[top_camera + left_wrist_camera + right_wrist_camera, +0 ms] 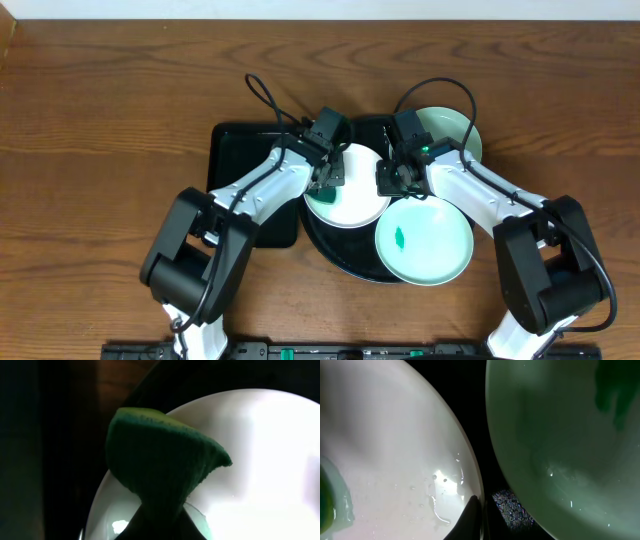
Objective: Clean dirty plates on tray and stack at the side
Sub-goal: 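Lower the sponge onto the white plate and wipe its surface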
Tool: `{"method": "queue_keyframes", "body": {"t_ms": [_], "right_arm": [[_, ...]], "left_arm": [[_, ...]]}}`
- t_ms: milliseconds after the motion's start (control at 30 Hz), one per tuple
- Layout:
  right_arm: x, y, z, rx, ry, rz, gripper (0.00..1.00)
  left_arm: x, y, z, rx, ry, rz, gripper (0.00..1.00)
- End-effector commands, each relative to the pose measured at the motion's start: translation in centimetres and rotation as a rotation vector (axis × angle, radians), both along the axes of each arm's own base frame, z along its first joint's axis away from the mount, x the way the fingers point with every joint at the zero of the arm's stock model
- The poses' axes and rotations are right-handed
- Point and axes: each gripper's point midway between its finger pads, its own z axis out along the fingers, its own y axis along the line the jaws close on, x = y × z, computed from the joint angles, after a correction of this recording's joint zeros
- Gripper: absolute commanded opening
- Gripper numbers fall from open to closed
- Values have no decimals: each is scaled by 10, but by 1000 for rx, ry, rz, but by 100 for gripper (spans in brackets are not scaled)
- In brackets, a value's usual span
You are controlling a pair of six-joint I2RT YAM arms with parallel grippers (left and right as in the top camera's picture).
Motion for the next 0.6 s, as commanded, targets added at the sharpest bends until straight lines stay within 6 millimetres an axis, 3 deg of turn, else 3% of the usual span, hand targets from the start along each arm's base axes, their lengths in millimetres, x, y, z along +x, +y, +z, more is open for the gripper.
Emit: {"method": "queue_keyframes", "body": {"t_ms": [0,200,567], "right_arm": [[-6,6,-1,20,13,12,1],[-6,6,-1,21,13,12,1],[-6,7,-1,28,13,15,1]], "left_arm": [[-15,12,-41,71,96,17,8],[-30,2,-58,19,186,-10,8],[-52,-32,-52,-180,305,-68,8]]}}
